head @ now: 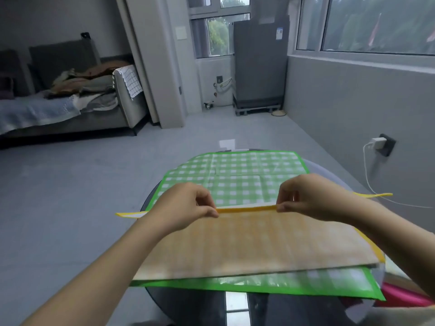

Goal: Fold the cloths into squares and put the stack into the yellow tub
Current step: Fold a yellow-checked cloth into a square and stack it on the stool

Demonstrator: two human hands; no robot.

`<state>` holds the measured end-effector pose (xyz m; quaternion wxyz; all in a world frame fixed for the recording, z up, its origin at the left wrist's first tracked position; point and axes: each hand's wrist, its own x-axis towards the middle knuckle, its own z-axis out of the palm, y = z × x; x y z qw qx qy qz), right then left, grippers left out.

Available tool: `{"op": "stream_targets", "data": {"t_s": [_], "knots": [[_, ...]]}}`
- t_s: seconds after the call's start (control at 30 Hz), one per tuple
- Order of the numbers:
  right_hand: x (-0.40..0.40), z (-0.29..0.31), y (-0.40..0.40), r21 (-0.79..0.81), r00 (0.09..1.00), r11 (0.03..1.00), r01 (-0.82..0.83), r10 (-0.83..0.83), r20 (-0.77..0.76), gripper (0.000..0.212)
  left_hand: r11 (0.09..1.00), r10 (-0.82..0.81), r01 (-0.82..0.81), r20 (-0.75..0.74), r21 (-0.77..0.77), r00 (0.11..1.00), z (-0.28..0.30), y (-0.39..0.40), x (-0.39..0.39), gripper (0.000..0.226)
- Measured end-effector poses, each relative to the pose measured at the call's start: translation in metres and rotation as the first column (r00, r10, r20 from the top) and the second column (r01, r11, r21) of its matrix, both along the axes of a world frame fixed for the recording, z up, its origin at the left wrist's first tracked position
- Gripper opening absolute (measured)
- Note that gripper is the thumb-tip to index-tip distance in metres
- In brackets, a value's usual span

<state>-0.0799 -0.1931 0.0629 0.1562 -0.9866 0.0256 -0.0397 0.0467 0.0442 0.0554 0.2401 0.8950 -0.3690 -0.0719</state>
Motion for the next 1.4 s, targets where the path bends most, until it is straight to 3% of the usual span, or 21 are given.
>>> {"op": "stream_targets", "data": {"t_s": [0.23,0.53,0.77,1.03,1.13,1.33,1.4], "knots": [[-0.018,-0.051,0.006,0.056,0.984,0.994,-0.089,0.097,-0.149,0.011,0.999,0.007,0.001,-0.160,0.048,0.987,-0.050,0.014,-0.025,0.011],[-0.023,-0.093,0.001,0.067,0.958,0.977,-0.203,0.213,-0.192,0.012,0.984,-0.079,0.099,-0.133,0.150,0.988,-0.082,0.015,-0.033,0.009],[-0.021,-0.097,-0.002,0.065,0.948,0.973,-0.223,0.232,-0.219,0.015,0.987,-0.126,0.144,-0.211,0.075,0.969,-0.091,0.022,-0.031,0.013],[-0.002,-0.105,0.016,0.020,0.995,0.995,-0.095,0.095,-0.029,0.043,0.996,-0.090,0.090,0.048,0.005,0.995,-0.099,-0.004,-0.020,0.021],[0.016,-0.116,0.025,-0.078,0.994,0.993,-0.088,0.093,0.053,0.055,0.990,-0.065,0.046,0.140,0.135,0.988,-0.109,-0.023,-0.007,0.042],[0.036,-0.135,0.046,-0.118,0.997,0.992,-0.036,0.028,-0.072,0.084,0.934,-0.085,0.050,0.084,0.354,0.993,-0.128,-0.045,-0.003,0.057],[0.036,-0.140,0.038,-0.126,0.997,0.992,-0.006,-0.004,-0.078,0.081,0.928,-0.079,0.034,0.106,0.370,0.991,-0.132,-0.045,-0.003,0.057]]}}
